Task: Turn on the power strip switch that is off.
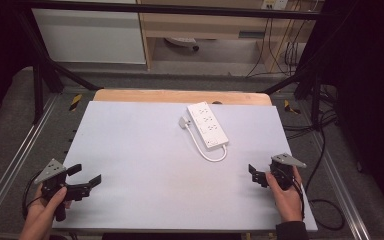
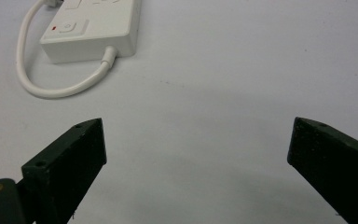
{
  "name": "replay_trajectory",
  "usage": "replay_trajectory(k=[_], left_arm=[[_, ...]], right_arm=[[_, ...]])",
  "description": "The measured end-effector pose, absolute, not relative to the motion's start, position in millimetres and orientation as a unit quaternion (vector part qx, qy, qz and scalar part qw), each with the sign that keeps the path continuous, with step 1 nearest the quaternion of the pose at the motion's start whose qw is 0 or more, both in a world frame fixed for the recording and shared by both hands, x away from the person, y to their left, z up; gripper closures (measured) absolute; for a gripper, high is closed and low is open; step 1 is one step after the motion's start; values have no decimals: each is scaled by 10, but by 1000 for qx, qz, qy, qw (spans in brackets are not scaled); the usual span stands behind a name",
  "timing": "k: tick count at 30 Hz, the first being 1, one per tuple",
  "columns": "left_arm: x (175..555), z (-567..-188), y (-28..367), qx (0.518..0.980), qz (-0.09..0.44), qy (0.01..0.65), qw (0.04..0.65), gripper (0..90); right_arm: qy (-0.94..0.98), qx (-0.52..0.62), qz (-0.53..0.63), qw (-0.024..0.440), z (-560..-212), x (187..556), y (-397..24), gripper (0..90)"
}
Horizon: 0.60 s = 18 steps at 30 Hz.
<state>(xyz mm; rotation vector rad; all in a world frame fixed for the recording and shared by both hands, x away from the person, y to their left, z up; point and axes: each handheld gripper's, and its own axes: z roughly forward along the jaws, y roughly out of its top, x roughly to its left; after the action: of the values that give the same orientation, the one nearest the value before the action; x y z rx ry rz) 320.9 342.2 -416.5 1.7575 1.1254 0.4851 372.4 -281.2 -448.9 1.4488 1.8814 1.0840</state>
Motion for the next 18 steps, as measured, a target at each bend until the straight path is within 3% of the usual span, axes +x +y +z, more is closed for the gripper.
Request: replay_trajectory(k=[18], left_arm=[[3208,-4162,3418,723,196,456,481,76]], right_arm=[[686,521,425,278,-4401,3705,-2792,43]])
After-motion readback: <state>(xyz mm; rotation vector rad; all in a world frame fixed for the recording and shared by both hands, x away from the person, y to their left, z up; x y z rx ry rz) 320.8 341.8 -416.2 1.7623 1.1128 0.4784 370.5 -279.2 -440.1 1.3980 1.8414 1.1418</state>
